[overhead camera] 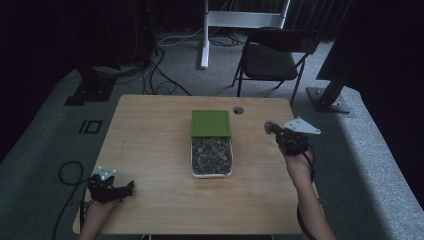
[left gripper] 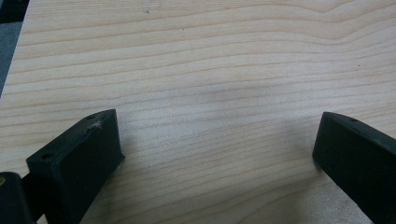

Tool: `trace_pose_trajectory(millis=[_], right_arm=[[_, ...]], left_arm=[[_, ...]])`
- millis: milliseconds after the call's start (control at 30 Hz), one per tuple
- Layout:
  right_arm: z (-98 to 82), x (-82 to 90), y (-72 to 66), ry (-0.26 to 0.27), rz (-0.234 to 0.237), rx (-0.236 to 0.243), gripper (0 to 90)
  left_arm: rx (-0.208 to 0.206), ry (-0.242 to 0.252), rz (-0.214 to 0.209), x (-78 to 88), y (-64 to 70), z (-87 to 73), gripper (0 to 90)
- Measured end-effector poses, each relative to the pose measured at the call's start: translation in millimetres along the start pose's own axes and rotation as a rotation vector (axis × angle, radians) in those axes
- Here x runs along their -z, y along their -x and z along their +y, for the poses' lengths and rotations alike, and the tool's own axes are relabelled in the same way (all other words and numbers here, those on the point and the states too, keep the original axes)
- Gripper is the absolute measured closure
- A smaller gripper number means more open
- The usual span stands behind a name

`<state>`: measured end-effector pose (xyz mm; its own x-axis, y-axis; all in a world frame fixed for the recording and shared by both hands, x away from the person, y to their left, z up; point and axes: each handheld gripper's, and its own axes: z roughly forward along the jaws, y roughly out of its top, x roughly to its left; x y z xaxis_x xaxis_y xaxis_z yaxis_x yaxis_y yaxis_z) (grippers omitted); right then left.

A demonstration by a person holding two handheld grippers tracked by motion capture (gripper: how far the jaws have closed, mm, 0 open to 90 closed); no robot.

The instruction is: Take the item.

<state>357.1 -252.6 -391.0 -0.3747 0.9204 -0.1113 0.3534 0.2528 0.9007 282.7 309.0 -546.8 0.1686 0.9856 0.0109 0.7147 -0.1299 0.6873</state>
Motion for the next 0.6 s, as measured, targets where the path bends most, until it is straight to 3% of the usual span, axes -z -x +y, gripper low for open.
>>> trace_pose_trajectory(millis=[600], right_arm=[[-10.2, -15.7, 36.5, -0.045, -0.081, -0.072, 90.0]], left_arm=[[0.001, 0.002, 0.000, -0.1, 0.0, -0.1, 1.7]])
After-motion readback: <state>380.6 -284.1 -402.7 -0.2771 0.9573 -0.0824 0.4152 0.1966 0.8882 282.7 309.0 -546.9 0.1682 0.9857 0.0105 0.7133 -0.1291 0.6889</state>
